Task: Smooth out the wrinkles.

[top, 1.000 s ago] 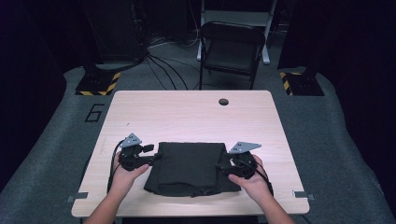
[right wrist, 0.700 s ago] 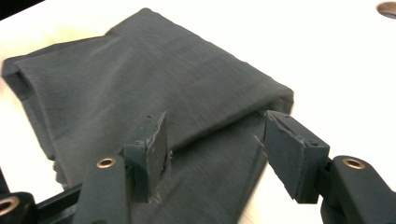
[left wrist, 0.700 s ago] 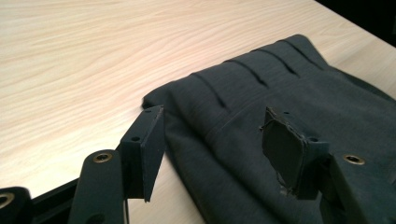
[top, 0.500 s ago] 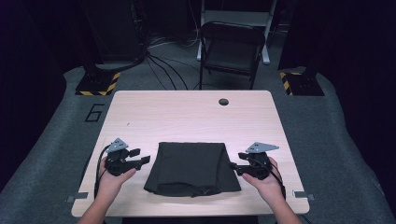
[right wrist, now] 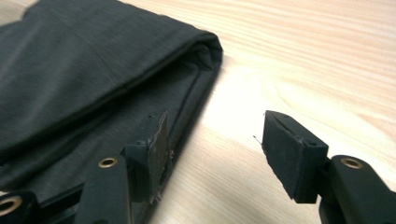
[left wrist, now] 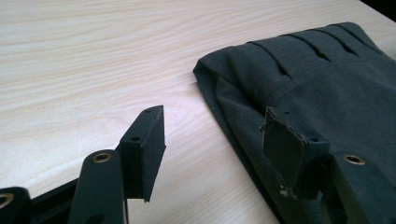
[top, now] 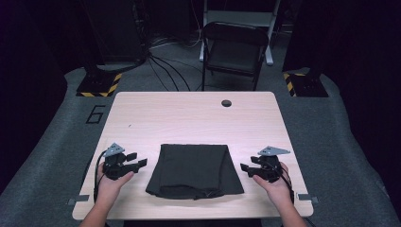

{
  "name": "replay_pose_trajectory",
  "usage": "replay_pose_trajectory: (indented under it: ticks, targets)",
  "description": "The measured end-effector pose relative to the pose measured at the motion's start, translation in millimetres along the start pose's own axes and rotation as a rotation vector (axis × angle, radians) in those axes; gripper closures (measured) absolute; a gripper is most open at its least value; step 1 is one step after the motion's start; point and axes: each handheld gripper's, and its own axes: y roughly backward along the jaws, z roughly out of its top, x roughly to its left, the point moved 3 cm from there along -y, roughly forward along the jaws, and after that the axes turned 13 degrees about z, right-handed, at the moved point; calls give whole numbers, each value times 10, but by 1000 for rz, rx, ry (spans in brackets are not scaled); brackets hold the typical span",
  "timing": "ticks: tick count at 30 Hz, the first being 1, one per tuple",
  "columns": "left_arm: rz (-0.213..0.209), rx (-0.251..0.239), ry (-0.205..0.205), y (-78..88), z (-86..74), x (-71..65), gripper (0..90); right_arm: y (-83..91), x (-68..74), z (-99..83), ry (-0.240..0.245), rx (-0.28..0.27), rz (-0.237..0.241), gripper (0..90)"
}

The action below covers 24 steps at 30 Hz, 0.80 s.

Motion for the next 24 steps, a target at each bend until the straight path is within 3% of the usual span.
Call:
replay_pose_trajectory:
  ticks: [7, 17, 24]
  targets:
    - [5, 13, -6, -32, -29, 41, 389, -41, -50, -74, -20, 14, -11, 406]
    - [17, 49, -17, -142, -58, 65, 389, -125, 3, -97, 43, 33, -29, 416]
    - [35, 62, -4, -180, -48, 68, 388, -115, 3, -139, 29, 43, -30, 415]
